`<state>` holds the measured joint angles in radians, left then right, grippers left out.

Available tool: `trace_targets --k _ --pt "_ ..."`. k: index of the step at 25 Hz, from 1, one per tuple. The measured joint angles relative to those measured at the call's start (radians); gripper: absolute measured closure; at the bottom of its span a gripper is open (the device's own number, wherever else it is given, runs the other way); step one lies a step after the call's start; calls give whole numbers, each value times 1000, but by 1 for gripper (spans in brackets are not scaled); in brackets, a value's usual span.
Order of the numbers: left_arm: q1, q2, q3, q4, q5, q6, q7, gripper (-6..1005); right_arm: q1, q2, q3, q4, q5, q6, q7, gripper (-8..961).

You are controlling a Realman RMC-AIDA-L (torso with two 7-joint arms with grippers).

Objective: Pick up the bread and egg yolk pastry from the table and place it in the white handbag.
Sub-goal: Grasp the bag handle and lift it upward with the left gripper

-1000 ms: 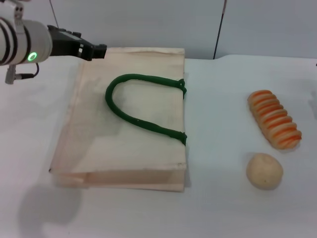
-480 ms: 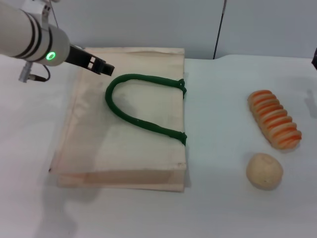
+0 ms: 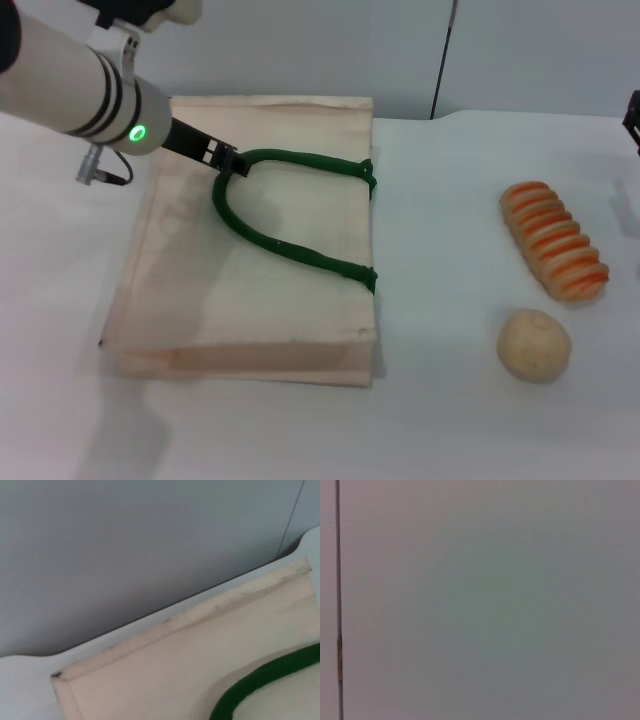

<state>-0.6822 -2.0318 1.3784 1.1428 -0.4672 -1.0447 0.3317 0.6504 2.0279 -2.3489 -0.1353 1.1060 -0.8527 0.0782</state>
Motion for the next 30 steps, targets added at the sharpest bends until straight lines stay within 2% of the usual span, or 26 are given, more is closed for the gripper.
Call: trace_targets --k 10,30 --pt "-20 -2 2 -98 -40 43 3 361 0 0 0 0 0 0 0 216" --pt "-26 0 -6 -142 -35 48 -16 398 0 0 1 0 2 0 -3 216"
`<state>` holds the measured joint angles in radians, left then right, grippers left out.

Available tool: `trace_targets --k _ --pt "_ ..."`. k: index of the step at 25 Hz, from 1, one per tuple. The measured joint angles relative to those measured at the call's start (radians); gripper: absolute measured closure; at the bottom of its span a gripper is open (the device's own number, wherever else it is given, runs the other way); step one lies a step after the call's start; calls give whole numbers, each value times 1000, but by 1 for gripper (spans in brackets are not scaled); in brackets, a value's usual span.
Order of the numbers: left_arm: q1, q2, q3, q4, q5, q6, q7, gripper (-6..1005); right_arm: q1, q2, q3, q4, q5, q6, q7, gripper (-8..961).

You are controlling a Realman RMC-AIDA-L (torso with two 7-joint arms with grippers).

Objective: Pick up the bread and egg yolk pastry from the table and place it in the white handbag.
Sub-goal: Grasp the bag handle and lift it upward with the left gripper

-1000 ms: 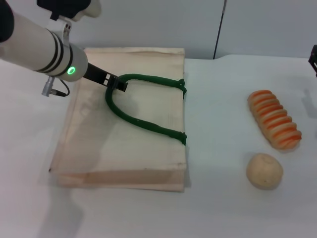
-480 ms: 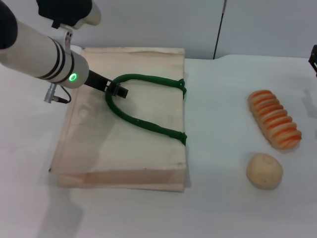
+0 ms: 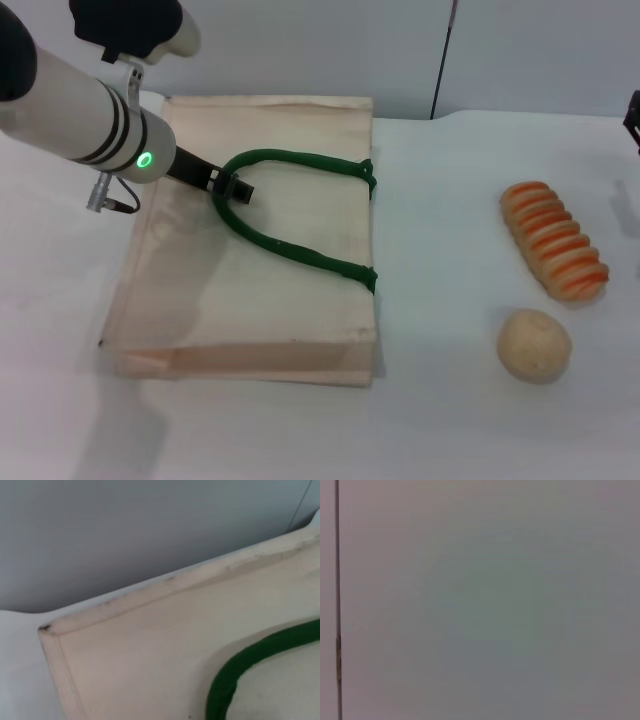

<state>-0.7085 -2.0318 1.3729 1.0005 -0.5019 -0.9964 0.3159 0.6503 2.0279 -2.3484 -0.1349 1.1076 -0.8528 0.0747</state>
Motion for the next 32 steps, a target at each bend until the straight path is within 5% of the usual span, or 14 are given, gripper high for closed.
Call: trace_targets --k 32 --pt "-17 2 -1 -36 1 13 0 438 0 0 -1 -2 -2 2 4 215"
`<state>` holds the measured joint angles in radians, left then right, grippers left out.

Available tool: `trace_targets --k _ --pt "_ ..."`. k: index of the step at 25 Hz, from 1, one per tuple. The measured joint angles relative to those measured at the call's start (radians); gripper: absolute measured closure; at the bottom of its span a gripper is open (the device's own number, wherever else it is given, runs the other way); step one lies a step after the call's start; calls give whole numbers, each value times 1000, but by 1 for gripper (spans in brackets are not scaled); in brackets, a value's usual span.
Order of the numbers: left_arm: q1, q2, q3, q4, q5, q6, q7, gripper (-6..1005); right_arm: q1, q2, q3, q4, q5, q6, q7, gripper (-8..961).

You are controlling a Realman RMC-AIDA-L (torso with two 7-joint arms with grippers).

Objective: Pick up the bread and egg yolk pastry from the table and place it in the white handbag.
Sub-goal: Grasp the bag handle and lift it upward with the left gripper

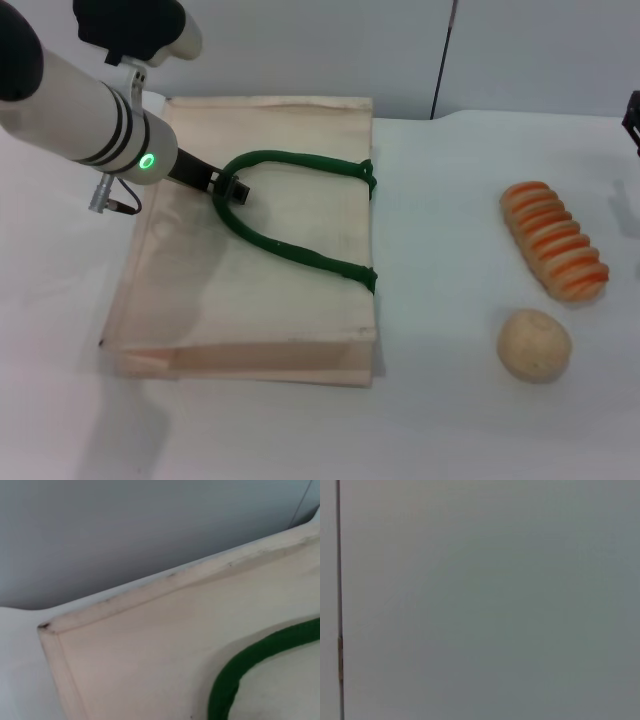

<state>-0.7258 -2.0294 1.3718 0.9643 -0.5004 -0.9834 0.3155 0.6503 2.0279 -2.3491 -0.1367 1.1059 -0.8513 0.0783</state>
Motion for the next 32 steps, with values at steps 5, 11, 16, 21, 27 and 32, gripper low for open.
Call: trace_targets --k 5,11,16,21,27,32 --pt "-1 0 -2 -21 0 16 -15 452 0 0 -1 0 0 0 0 214" --pt "-6 2 -3 -56 -1 37 -29 468 0 2 -4 0 0 0 -1 214" --pt "-12 4 -4 -60 0 39 -41 482 0 2 -4 0 0 0 -1 214" --pt "-14 5 -9 -61 4 39 -42 495 0 2 -3 0 0 0 0 214" --pt "-30 4 -26 -79 25 36 -43 535 0 2 -1 0 0 0 0 214" --pt "-39 5 -27 -84 28 37 -34 697 0 2 1 0 0 0 0 213"
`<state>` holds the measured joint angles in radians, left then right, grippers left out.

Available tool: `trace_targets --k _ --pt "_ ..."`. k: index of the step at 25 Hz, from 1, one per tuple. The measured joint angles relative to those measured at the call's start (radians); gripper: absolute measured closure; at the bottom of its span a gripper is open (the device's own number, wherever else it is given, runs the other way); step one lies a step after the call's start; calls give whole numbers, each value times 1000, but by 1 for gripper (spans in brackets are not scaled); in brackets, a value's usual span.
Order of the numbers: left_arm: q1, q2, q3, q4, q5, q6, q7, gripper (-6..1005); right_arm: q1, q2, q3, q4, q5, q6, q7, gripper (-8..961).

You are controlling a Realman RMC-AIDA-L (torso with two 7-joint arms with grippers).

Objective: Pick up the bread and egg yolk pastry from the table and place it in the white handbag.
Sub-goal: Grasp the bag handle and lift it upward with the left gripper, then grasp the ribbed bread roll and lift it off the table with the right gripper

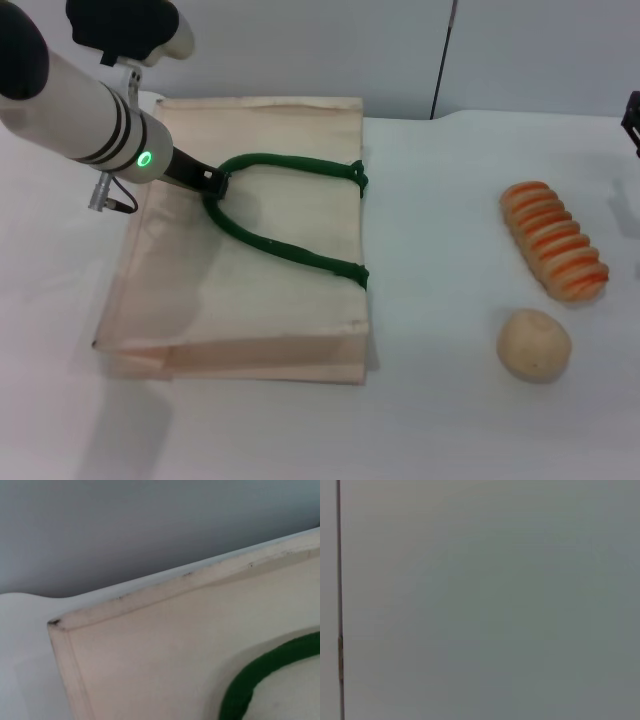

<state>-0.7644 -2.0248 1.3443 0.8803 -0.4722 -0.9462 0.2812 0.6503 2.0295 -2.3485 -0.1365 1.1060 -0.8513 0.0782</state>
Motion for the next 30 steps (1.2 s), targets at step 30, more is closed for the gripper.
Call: trace_targets --k 30 --pt "186 1 -9 794 1 -300 55 886 -27 -2 -12 -32 -4 78 13 212"
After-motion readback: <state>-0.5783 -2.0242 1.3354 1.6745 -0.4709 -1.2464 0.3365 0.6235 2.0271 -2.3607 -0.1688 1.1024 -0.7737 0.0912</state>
